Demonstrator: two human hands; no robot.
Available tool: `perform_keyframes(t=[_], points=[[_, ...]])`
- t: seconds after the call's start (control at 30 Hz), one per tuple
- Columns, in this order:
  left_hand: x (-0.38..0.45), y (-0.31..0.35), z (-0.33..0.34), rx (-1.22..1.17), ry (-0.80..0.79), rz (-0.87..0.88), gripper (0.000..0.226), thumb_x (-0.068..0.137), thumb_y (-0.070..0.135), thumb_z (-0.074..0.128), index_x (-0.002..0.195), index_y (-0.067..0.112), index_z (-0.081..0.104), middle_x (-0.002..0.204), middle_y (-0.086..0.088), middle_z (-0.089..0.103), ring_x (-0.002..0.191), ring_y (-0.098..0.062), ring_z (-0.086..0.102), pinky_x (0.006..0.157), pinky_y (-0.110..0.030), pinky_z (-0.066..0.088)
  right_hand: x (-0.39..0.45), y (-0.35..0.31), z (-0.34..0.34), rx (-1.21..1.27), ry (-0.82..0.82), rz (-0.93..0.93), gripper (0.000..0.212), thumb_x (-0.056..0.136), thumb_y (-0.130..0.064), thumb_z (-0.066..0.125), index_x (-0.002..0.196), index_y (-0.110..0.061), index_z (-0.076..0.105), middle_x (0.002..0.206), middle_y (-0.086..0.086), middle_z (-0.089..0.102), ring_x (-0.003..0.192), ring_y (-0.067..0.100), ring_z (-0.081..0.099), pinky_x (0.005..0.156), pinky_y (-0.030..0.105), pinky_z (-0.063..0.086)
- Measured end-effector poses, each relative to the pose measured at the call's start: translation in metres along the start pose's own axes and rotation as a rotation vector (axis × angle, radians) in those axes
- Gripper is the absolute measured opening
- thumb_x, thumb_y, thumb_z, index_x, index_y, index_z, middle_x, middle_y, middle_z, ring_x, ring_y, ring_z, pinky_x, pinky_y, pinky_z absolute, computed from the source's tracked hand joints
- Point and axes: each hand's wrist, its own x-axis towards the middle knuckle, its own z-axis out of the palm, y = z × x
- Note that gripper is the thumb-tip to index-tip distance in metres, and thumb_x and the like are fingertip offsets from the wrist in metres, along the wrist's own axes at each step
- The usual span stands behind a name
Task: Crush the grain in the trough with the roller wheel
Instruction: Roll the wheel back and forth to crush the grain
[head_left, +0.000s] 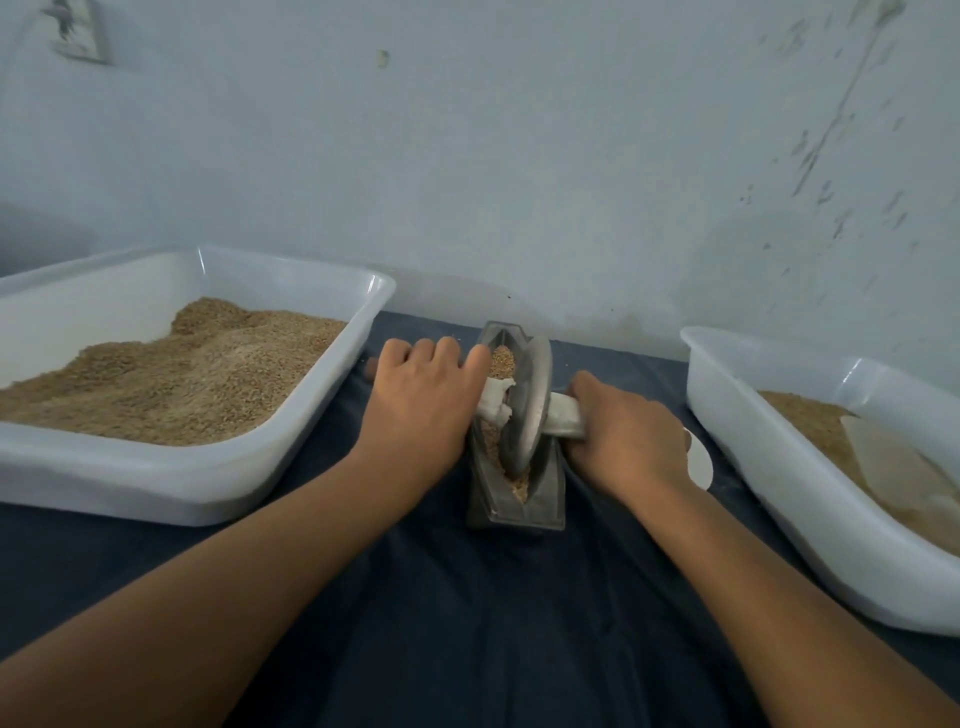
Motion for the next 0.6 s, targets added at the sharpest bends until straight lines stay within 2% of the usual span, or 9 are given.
perform_keyframes(t=[0.13, 0.33, 0.47, 0.53, 0.6], points=[[0.001, 0.0, 0.003, 0.004, 0.006, -0.009, 0.041, 0.071, 0.015, 0.068, 0.099, 0.023, 0.039, 0.085, 0.002, 0.046, 0.072, -0.02, 0.042, 0.074, -0.037, 0.037, 0.006, -0.001, 0.002, -0.02, -0.006, -0.004, 0.021, 0.083, -0.038, 0.063, 0.089, -0.031, 0.043, 0.06, -0.011, 0.04, 0.049, 0.007, 0.034, 0.046, 0.025, 0.017], [0.017, -0.004, 0.01, 0.004, -0.045, -0.014, 0.04, 0.075, 0.015, 0.07, 0.1, 0.024, 0.04, 0.082, 0.004, 0.046, 0.069, -0.018, 0.041, 0.073, -0.035, 0.034, 0.021, 0.003, 0.009, -0.001, -0.072, 0.034, 0.015, 0.083, -0.039, 0.056, 0.087, -0.031, 0.045, 0.063, -0.009, 0.047, 0.054, 0.011, 0.039, 0.048, 0.027, 0.02], [0.029, -0.005, 0.021, 0.004, -0.06, -0.038, 0.036, 0.081, 0.017, 0.07, 0.102, 0.024, 0.042, 0.08, 0.004, 0.045, 0.07, -0.018, 0.042, 0.071, -0.035, 0.031, 0.036, 0.006, 0.015, 0.004, -0.134, 0.017, 0.014, 0.082, -0.041, 0.056, 0.082, -0.031, 0.047, 0.069, -0.009, 0.055, 0.061, 0.015, 0.049, 0.049, 0.028, 0.025], [0.036, -0.006, 0.026, 0.01, -0.062, -0.04, 0.031, 0.085, 0.018, 0.067, 0.101, 0.024, 0.041, 0.079, 0.004, 0.044, 0.068, -0.019, 0.042, 0.07, -0.036, 0.03, 0.045, 0.008, 0.018, 0.014, -0.175, 0.017, 0.012, 0.082, -0.042, 0.057, 0.083, -0.032, 0.051, 0.072, -0.01, 0.057, 0.062, 0.014, 0.049, 0.05, 0.027, 0.027], [0.043, -0.008, 0.03, 0.01, -0.055, -0.032, 0.027, 0.088, 0.019, 0.065, 0.103, 0.023, 0.043, 0.08, 0.004, 0.051, 0.068, -0.02, 0.048, 0.07, -0.036, 0.029, 0.054, 0.009, 0.019, 0.027, -0.211, 0.008, 0.012, 0.081, -0.045, 0.058, 0.088, -0.035, 0.055, 0.075, -0.011, 0.057, 0.061, 0.013, 0.047, 0.05, 0.027, 0.027]])
